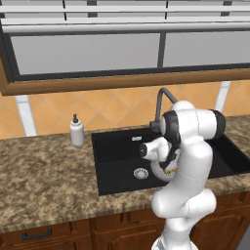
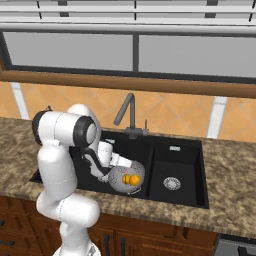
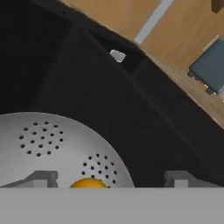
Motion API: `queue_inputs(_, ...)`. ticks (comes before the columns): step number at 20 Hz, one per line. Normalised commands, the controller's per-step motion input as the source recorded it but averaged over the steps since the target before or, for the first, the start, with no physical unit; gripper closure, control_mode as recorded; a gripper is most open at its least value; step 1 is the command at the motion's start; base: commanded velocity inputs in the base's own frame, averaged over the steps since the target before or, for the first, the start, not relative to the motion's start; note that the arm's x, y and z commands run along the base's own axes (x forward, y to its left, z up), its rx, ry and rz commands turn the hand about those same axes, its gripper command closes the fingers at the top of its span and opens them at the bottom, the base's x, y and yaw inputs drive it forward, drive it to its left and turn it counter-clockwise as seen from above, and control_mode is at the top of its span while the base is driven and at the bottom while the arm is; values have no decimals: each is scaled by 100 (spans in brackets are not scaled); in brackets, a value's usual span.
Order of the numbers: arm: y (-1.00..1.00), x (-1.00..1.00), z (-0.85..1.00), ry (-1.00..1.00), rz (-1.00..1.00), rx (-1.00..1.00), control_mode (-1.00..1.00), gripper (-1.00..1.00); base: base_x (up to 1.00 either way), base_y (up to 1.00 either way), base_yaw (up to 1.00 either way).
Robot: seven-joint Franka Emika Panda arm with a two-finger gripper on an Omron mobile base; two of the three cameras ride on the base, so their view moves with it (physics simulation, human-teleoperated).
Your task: Put the colander in the sink, put the orange, tangerine in the colander, and turn on the sink faucet and pour water over the colander.
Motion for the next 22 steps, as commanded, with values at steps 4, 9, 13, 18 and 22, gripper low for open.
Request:
queue_inputs(4, 40, -36, 95, -21, -1, -4, -100, -100, 0, 0, 0)
queue_inputs(9, 66, -89, 100, -20, 4, -9, -100, -100, 0, 0, 0)
queue_inputs(13, 59, -100, 100, -13, 17, -8, -100, -100, 0, 0, 0)
queue_inputs(18, -7, -95, 100, -9, 22, 4, -100, -100, 0, 0, 0)
queue_inputs(22, -52, -77, 70, 4, 29, 19, -100, -100, 0, 0, 0)
